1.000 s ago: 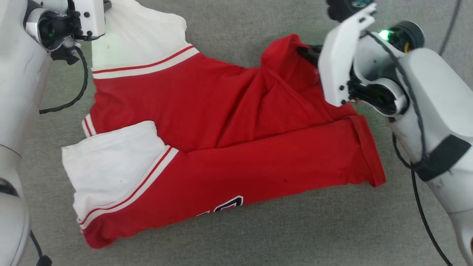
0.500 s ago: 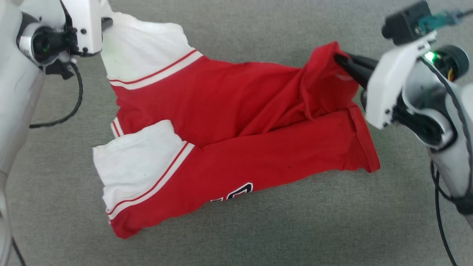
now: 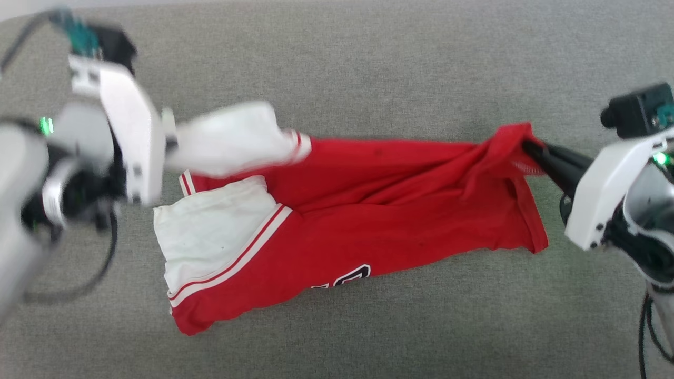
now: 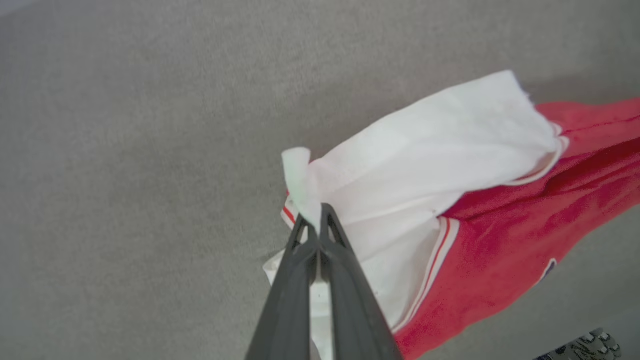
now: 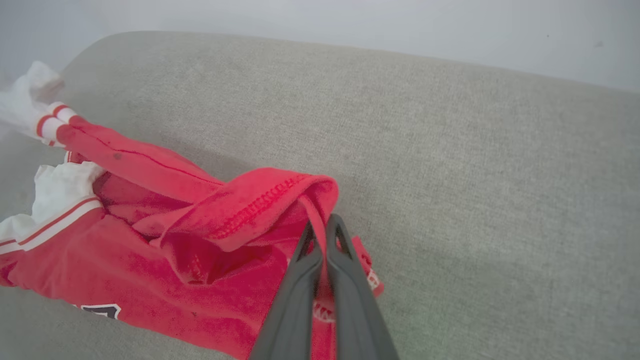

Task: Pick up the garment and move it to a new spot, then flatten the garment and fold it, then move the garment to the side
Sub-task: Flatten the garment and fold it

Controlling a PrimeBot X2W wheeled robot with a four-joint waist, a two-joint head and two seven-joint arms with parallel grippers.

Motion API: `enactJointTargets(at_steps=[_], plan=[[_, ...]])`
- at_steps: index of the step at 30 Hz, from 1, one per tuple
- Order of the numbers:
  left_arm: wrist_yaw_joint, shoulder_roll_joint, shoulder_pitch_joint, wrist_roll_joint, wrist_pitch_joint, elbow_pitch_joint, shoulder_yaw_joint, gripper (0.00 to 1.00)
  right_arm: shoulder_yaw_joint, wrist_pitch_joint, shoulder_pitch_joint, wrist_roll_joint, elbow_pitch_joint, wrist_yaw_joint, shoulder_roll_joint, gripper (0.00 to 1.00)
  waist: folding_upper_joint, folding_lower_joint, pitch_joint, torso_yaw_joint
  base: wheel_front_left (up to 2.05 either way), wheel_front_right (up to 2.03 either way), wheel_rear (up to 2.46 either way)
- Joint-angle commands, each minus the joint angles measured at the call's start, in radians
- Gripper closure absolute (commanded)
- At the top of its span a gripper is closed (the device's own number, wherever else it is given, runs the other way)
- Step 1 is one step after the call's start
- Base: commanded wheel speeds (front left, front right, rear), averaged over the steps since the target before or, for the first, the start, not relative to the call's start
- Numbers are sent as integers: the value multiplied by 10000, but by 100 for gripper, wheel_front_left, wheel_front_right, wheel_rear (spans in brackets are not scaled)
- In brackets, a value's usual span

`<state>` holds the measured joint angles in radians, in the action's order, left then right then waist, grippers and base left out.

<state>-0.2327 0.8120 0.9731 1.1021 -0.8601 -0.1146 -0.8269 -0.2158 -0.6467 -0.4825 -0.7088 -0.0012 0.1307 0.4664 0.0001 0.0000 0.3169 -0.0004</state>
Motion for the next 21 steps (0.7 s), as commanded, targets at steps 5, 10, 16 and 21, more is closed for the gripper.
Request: enactJointTargets(at_steps=[5, 10, 16, 21], plan=[[-1647, 1074, -1838, 471, -310, 2715, -34, 100, 476, -470, 987, 149, -351, 0, -277, 100, -1, 0, 65, 33, 0, 0, 0], [-2365, 1445, -2924, 700, -228, 3783, -193, 100, 538, -661, 1476, 159, -301, 0, -458, 100, -1, 0, 134, 72, 0, 0, 0], [-2503, 1077, -3903, 1130, 165, 3505, -387, 100, 267, -728, 1603, 152, 169, 0, -663, 100, -1, 0, 196, 84, 0, 0, 0], [-2041, 580, -4151, 1184, 945, 2584, -207, 22, 221, -767, 1443, 166, 708, 0, -931, 0, -1, 0, 164, 66, 0, 0, 0]])
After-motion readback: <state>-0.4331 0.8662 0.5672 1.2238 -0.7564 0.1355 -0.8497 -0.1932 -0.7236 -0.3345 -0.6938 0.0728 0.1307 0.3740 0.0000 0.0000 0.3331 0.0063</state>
